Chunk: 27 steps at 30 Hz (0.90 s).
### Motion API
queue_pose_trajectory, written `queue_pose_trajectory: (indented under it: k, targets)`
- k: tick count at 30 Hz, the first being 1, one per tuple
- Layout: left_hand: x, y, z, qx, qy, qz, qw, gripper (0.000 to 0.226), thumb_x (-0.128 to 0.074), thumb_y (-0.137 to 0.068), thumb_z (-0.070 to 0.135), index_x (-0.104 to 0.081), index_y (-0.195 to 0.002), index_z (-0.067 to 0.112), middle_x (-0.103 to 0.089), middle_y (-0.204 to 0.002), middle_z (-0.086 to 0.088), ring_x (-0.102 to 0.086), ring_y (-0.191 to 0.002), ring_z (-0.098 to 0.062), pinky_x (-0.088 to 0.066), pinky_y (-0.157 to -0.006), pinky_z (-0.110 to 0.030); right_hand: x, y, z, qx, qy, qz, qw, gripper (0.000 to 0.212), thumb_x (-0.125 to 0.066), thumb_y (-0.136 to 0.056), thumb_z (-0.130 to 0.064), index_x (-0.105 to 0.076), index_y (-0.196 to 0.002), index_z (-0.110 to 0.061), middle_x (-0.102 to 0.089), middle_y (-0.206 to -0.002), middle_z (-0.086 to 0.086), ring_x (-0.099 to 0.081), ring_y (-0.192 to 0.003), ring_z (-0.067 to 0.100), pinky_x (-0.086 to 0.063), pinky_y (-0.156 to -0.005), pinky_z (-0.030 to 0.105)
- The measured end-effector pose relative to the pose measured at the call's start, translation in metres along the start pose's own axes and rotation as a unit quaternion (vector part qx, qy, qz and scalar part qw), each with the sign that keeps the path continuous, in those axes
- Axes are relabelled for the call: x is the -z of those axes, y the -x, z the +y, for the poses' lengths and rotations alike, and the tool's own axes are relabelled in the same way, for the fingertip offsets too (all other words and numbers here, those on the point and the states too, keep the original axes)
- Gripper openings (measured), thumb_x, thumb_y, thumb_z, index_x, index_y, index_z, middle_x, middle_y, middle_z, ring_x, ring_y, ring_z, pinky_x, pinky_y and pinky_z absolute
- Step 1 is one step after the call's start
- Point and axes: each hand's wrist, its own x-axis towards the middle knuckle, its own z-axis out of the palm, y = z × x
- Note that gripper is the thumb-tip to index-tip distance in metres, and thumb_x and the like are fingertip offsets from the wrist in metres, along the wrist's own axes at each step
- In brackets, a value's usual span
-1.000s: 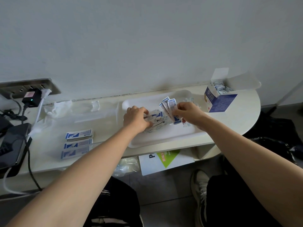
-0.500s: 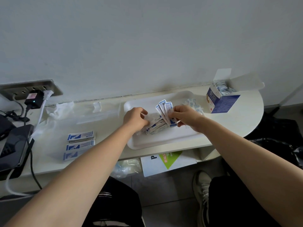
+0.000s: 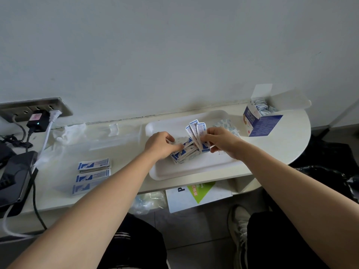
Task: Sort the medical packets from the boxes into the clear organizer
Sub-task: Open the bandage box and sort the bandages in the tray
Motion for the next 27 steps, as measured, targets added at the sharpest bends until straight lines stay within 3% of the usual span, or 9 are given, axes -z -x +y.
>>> queue_pose_trajectory:
  k: [3, 8, 11, 13, 16, 18, 20, 23, 27]
  targets:
    - [-0.003, 0.0, 0.002, -0.005, -0.033, -0.018, 0.999, 0.051, -0.081, -0.072, 0.032, -0.058, -0.115, 0.016, -0.061, -0.111, -0.001, -0.059, -0.094, -0.02, -0.046, -0.074, -0.027, 0.0, 0.001, -0.001, -0.001, -0.001, -0.003, 1.0, 0.014, -0.053, -0.096, -0.019, -0.059, -0.091, -0.007, -0.062, -0.087, 0.011, -0.055, -0.074, 0.018, -0.046, -0.063, 0.025]
    - [-0.001, -0.003, 0.002, 0.011, 0.009, 0.009, 1.0, 0.039, -0.076, -0.076, 0.021, -0.059, -0.112, 0.018, -0.064, -0.111, -0.003, -0.06, -0.091, -0.02, -0.045, -0.069, -0.027, 0.002, 0.004, -0.001, -0.006, -0.005, -0.009, 1.0, 0.015, -0.053, -0.096, -0.019, -0.058, -0.087, -0.009, -0.063, -0.088, 0.01, -0.056, -0.075, 0.017, -0.047, -0.063, 0.025]
    - [0.001, -0.005, 0.001, 0.012, 0.01, 0.052, 0.999, 0.038, -0.072, -0.079, 0.021, -0.059, -0.114, 0.019, -0.064, -0.11, -0.003, -0.058, -0.088, -0.02, -0.042, -0.07, -0.025, 0.002, 0.005, -0.001, -0.008, -0.007, -0.015, 1.0, 0.015, -0.053, -0.096, -0.02, -0.059, -0.087, -0.01, -0.063, -0.088, 0.009, -0.056, -0.076, 0.017, -0.047, -0.065, 0.025]
    - [0.002, -0.007, 0.001, 0.009, -0.007, 0.088, 0.996, 0.039, -0.069, -0.082, 0.022, -0.058, -0.119, 0.019, -0.061, -0.116, -0.004, -0.058, -0.097, -0.023, -0.042, -0.076, -0.026, 0.003, 0.005, -0.001, -0.009, -0.008, -0.017, 1.0, 0.015, -0.053, -0.096, -0.02, -0.059, -0.088, -0.01, -0.064, -0.088, 0.009, -0.057, -0.077, 0.017, -0.047, -0.065, 0.026]
    - [0.001, -0.009, 0.001, -0.049, -0.094, 0.166, 0.98, 0.044, -0.062, -0.086, 0.017, -0.052, -0.129, 0.017, -0.049, -0.128, -0.01, -0.047, -0.118, -0.027, -0.037, -0.094, -0.03, 0.004, 0.005, -0.002, -0.011, -0.015, -0.017, 1.0, 0.014, -0.053, -0.096, -0.02, -0.058, -0.089, -0.009, -0.064, -0.086, 0.008, -0.057, -0.075, 0.016, -0.047, -0.065, 0.025]
    - [0.0, -0.007, 0.005, -0.124, -0.099, 0.205, 0.966, 0.04, -0.061, -0.086, 0.015, -0.057, -0.126, 0.015, -0.049, -0.124, -0.01, -0.044, -0.118, -0.027, -0.034, -0.094, -0.027, 0.005, 0.004, -0.002, -0.011, -0.028, -0.018, 0.999, 0.014, -0.053, -0.097, -0.02, -0.058, -0.088, -0.01, -0.064, -0.086, 0.008, -0.057, -0.073, 0.015, -0.046, -0.064, 0.025]
    - [-0.003, -0.005, 0.009, -0.163, -0.102, 0.152, 0.97, 0.036, -0.065, -0.086, 0.025, -0.061, -0.121, 0.015, -0.054, -0.118, -0.008, -0.047, -0.111, -0.024, -0.034, -0.086, -0.024, 0.005, 0.004, -0.002, -0.012, -0.04, -0.018, 0.999, 0.014, -0.053, -0.096, -0.02, -0.058, -0.088, -0.011, -0.064, -0.084, 0.007, -0.056, -0.072, 0.015, -0.046, -0.064, 0.024]
    - [-0.013, -0.007, 0.011, -0.107, -0.179, 0.02, 0.978, 0.059, -0.068, -0.081, 0.047, -0.054, -0.128, 0.013, -0.055, -0.119, -0.009, -0.045, -0.115, -0.027, -0.038, -0.091, -0.031, 0.005, 0.003, -0.001, -0.014, -0.047, -0.017, 0.999, 0.012, -0.054, -0.095, -0.02, -0.059, -0.088, -0.011, -0.064, -0.082, 0.006, -0.056, -0.071, 0.015, -0.046, -0.063, 0.024]
    - [-0.019, -0.008, 0.008, -0.077, -0.166, 0.042, 0.982, 0.054, -0.071, -0.08, 0.044, -0.058, -0.121, 0.012, -0.056, -0.117, -0.01, -0.047, -0.112, -0.028, -0.042, -0.093, -0.034, 0.007, 0.003, 0.001, -0.02, -0.06, -0.015, 0.998, 0.012, -0.055, -0.095, -0.02, -0.059, -0.09, -0.01, -0.063, -0.08, 0.006, -0.055, -0.07, 0.015, -0.045, -0.062, 0.024]
